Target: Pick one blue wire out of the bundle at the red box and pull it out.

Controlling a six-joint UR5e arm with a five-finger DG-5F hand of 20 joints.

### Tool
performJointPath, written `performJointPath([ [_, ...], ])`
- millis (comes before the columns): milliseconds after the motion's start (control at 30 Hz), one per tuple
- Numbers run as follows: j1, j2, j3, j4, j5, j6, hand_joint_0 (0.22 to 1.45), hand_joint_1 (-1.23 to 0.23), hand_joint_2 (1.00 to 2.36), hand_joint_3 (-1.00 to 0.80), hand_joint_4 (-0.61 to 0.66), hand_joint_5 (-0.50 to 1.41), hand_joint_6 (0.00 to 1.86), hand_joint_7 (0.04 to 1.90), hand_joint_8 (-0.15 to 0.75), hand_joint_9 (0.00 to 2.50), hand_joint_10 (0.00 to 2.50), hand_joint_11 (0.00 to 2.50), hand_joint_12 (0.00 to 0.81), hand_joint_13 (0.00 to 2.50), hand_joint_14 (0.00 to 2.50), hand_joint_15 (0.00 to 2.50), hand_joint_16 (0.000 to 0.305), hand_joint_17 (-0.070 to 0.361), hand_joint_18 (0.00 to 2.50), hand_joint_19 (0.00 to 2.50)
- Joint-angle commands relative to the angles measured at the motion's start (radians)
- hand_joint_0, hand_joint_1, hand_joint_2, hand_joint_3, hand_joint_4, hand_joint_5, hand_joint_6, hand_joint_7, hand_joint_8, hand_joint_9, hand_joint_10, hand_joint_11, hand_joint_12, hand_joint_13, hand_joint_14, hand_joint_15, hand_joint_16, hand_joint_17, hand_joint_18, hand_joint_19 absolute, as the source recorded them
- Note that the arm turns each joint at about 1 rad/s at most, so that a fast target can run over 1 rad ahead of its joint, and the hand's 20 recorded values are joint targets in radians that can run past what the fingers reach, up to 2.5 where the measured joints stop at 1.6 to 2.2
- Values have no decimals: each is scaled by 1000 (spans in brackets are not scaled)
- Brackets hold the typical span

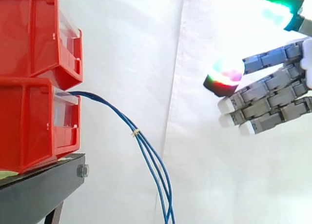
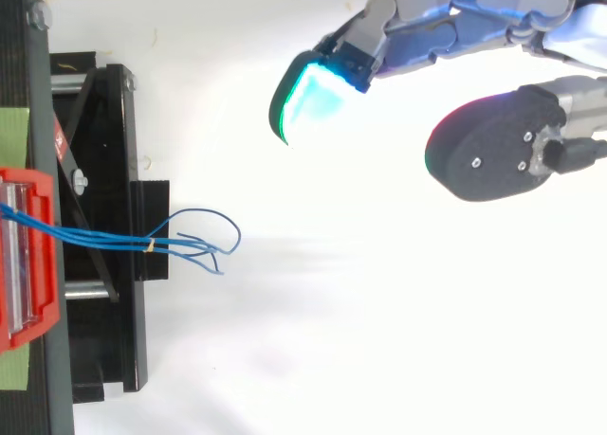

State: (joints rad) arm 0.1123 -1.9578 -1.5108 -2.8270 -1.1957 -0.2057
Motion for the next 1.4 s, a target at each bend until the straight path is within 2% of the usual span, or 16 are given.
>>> performJointPath([
  [0,7,-21,1,8,30,-23,523,-466,1003,-463,364,-171,502,787,347,642,3,133,424,386,4,75,59,133,304,180],
  [67,7,-30,1,28,38,-27,523,-467,1003,-463,362,-172,502,787,350,643,3,135,424,387,2,73,59,133,305,183],
  [167,10,-39,1,90,62,-50,523,-468,1003,-462,364,-171,502,790,350,644,3,140,424,390,2,71,59,133,306,182],
  [200,17,-59,1,126,100,-95,523,-469,1003,-463,365,-171,502,790,348,646,3,147,425,395,2,78,59,133,306,187],
  [267,18,-72,1,133,110,-103,523,-470,1003,-462,367,-171,502,789,349,647,3,149,425,394,3,81,59,133,310,181],
  [333,23,-104,17,158,131,-104,523,-472,1003,-464,367,-170,503,794,351,652,4,162,425,396,1,79,59,133,310,185],
  [433,24,-138,44,161,133,-103,523,-472,1003,-464,368,-169,502,791,350,653,4,162,426,396,2,84,59,133,311,192],
  [467,24,-155,64,156,133,-101,523,-472,1003,-464,369,-169,502,795,348,654,4,164,425,396,2,85,59,133,311,189],
  [667,29,-191,93,163,140,-104,525,-474,1003,-462,371,-168,502,796,350,659,4,164,428,406,3,83,59,133,316,192],
  [833,41,-230,112,186,153,-112,525,-474,1003,-461,378,-165,503,798,350,665,4,172,427,409,3,91,59,133,320,200],
  [900,46,-267,133,202,149,-109,525,-476,1004,-461,377,-165,503,799,350,666,4,179,427,409,3,94,59,133,324,197],
  [1033,60,-359,207,228,131,-75,526,-477,1003,-464,381,-164,503,804,352,670,4,180,427,415,4,98,59,134,334,206],
  [1200,76,-368,219,247,131,-87,526,-484,1003,-463,386,-161,503,823,354,677,5,189,428,420,4,103,59,133,351,223],
  [1367,90,-368,219,262,134,-124,528,-495,1002,-466,393,-157,503,856,353,678,5,197,430,427,4,114,59,133,360,220],
])
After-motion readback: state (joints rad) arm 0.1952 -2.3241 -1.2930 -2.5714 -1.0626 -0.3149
